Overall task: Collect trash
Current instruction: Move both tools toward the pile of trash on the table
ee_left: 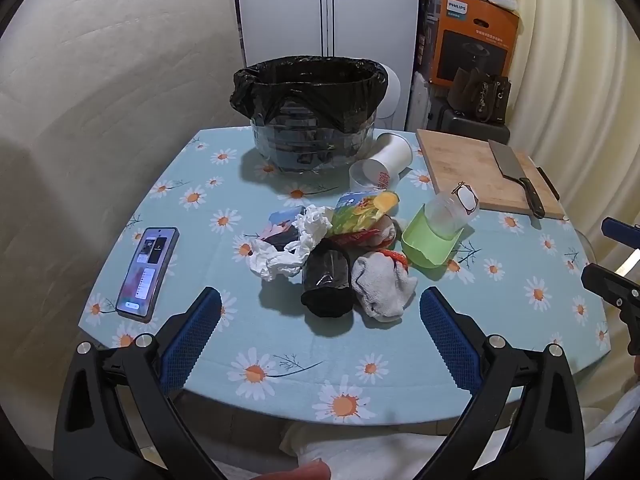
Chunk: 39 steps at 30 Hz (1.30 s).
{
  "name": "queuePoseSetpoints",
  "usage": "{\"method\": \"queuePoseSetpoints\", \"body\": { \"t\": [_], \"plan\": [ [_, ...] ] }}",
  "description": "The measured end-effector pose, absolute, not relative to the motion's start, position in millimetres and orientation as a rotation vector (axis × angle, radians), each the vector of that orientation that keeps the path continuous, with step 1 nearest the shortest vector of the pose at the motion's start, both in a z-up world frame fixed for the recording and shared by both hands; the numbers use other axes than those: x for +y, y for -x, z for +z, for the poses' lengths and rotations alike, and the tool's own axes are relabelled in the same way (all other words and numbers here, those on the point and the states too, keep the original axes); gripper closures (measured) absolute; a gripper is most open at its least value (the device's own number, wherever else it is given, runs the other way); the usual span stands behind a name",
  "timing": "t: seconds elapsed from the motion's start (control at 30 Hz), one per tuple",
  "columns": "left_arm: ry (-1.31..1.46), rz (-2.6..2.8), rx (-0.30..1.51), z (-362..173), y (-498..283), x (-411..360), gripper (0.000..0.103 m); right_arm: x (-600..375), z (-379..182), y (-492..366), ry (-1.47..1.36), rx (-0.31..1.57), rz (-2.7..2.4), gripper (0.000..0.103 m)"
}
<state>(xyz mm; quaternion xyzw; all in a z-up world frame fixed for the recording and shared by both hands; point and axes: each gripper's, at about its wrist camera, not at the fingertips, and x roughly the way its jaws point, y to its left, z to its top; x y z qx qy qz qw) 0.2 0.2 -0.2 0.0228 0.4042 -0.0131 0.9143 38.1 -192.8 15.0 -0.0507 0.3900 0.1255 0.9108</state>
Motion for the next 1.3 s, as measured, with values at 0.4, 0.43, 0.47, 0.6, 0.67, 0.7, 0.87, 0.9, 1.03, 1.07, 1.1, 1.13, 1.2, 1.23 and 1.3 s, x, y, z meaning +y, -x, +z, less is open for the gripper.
{"method": "queuePoseSetpoints", "body": {
  "t": [0.4,0.43,0.47,0.6,0.67,0.7,0.87,0.9,1.03,1.07,1.1,1.13,1.2,1.23,1.3],
  "plan": [
    [-0.049,-0.026,0.834,-4,3,-4,0.006,-193,15,-37,0.103,0.805,0.261,0.008],
    [-0.05,-0.029,0.838,-3,2,-3,0.006,-194,15,-37,0.103,0.805,0.261,0.008],
    [-0.049,-0.03,0.838,-3,2,-2,0.006,-193,15,-37,0.104,0.804,0.262,0.008],
    [-0.05,-0.03,0.839,-3,2,-1,0.006,-192,15,-36,0.103,0.805,0.261,0.008],
    [-0.049,-0.029,0.84,-3,2,0,0.006,-192,15,-36,0.103,0.805,0.261,0.008],
    [-0.046,-0.031,0.842,-3,2,0,0.006,-192,15,-36,0.104,0.804,0.261,0.008],
    [-0.047,-0.032,0.841,-3,5,2,0.006,-192,12,-37,0.105,0.804,0.263,0.008],
    [-0.046,-0.033,0.842,-3,5,2,0.006,-191,15,-37,0.11,0.803,0.264,0.008],
    [-0.052,-0.03,0.848,-2,7,2,0.006,-191,18,-34,0.153,0.784,0.25,0.008],
    [-0.057,-0.029,0.85,-3,7,1,0.006,-191,19,-36,0.158,0.784,0.246,0.008],
    [-0.061,-0.026,0.849,-3,7,2,0.006,-191,19,-36,0.161,0.784,0.245,0.008],
    [-0.061,-0.025,0.848,-3,6,2,0.006,-192,19,-37,0.163,0.788,0.242,0.008],
    [-0.054,-0.023,0.847,-3,5,3,0.006,-194,18,-41,0.168,0.799,0.234,0.008],
    [-0.043,-0.021,0.841,-2,5,6,0.006,-195,19,-43,0.173,0.8,0.229,0.008],
    [-0.029,-0.014,0.843,-3,4,9,0.006,-195,21,-45,0.183,0.796,0.228,0.008]
  ]
}}
